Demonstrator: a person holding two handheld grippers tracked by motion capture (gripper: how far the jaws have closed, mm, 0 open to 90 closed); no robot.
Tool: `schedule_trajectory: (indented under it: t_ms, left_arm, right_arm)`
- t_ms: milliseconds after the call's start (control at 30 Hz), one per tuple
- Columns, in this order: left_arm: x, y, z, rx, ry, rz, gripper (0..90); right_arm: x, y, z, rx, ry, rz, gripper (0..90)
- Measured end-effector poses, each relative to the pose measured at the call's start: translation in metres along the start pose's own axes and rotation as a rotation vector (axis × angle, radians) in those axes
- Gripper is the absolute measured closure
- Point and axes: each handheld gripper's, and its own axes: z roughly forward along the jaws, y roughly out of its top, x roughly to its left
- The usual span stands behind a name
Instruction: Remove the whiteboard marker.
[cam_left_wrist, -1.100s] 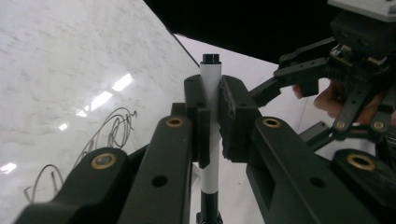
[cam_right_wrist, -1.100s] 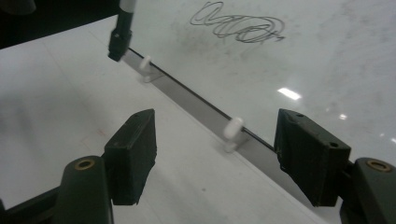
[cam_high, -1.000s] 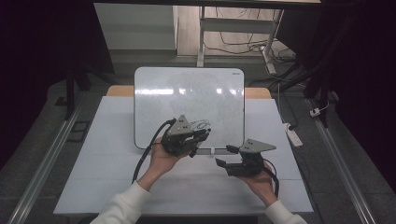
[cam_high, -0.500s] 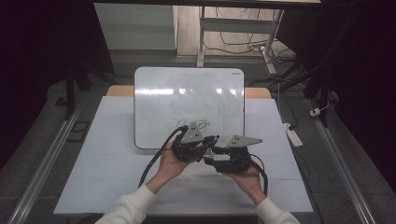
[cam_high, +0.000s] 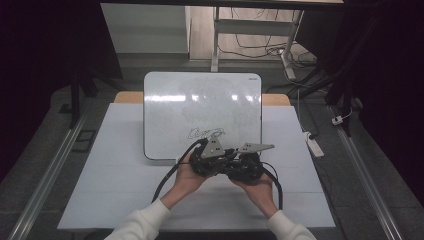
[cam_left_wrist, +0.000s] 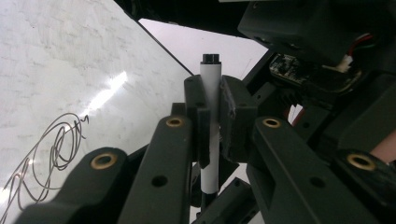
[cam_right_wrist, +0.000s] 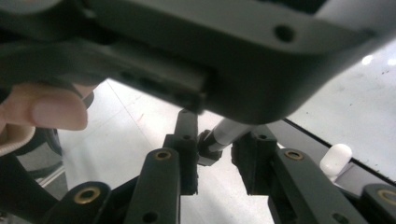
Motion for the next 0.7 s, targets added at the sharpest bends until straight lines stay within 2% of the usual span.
schedule_trajectory:
  t_ms: [200,367,500,633,700]
  left_arm:
    - [-0.0018,0.0006,0.0006,-0.011,-0.014,-0.017,81.9]
    - [-0.0029,0.0011,0.0001,-0.016,-0.011,-0.008,81.8]
    - [-0.0015,0.0006,0.0001,-0.023,-0.025,-0.023,80.8]
    - [0.001,-0.0002,-0.0018,-0.039,-0.043,-0.04,73.6]
    - [0.0037,-0.0014,-0.006,-0.046,-0.032,-0.05,61.9]
  right_arm:
    - [-0.0024,0.0,0.0029,0.014,0.007,0.02,72.7]
    - [-0.0057,-0.0012,0.0041,0.014,0.004,0.04,76.8]
    - [-0.0062,-0.0015,0.0031,0.01,-0.01,0.029,77.6]
    - [-0.0056,-0.0016,0.0019,0.001,-0.018,0.023,77.9]
    - [-0.0059,-0.001,-0.0011,-0.013,-0.028,0.015,78.0]
